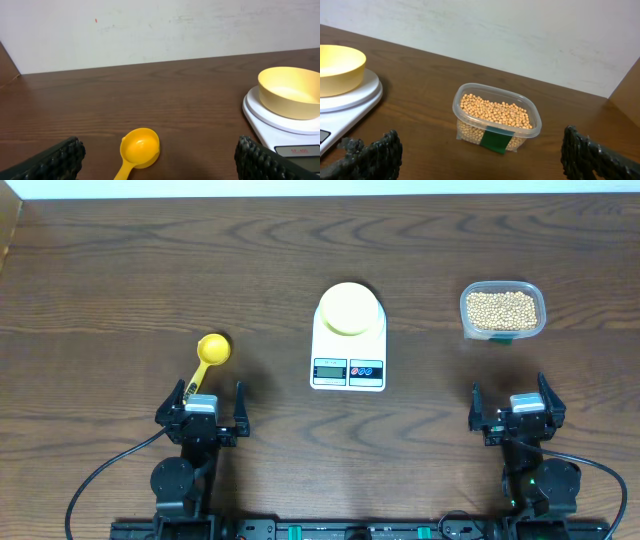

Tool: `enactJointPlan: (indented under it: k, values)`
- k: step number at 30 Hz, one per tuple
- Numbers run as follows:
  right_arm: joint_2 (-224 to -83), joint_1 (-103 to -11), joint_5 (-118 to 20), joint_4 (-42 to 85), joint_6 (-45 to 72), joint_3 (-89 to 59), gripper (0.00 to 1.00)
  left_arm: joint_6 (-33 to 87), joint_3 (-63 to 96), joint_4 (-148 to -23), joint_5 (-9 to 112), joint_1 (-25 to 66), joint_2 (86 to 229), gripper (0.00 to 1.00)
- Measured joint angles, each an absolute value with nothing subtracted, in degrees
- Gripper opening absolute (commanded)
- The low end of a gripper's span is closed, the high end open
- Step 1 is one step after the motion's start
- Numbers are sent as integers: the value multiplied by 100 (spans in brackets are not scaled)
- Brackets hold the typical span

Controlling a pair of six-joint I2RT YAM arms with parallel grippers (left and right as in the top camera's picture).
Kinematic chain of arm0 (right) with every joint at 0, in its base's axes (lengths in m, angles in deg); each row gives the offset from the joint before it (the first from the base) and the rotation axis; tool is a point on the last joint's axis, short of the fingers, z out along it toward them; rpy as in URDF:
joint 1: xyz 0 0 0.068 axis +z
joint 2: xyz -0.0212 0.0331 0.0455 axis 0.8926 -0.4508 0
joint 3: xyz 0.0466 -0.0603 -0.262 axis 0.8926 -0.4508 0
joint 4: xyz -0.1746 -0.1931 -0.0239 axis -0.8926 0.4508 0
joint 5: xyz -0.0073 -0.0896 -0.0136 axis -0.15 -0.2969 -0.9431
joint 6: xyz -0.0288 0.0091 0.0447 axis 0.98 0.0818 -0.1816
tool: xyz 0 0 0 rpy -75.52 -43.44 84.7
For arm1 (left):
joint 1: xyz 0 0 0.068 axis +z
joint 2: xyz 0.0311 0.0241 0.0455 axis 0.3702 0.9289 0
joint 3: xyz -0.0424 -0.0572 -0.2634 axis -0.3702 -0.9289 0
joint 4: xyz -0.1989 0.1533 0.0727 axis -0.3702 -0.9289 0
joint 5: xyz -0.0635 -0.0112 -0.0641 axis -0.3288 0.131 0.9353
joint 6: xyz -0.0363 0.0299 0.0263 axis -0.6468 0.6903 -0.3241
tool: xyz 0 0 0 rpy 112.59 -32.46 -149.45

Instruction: Scoop item into bowl and weigh 50g on scale

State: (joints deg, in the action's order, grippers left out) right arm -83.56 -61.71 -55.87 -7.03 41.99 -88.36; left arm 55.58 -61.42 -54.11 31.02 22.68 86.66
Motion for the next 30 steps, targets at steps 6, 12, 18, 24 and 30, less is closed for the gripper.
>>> enactJointPlan:
  k: [6,12,18,24,30]
  values:
    - [-8356,-6171,-5587,-703,4199,-8836,99,5558,-6142,-5413,3102,2270,8666,98]
    - [-8356,-6171,-5587,-703,4199,-8836,99,5558,-6142,-5413,3102,2268,8666,97]
    - [-8354,-6171,-5587,-703,4199,-8836,99,5558,-6142,-5413,3102,2268,8666,98]
    - [-8356,-6171,-5587,-703,4199,-8836,99,5558,-6142,-5413,3102,2268,8666,97]
    - [-8356,-6171,-5587,-703,4199,-8836,99,5497,-6142,-5415,3150,2268,8668,98]
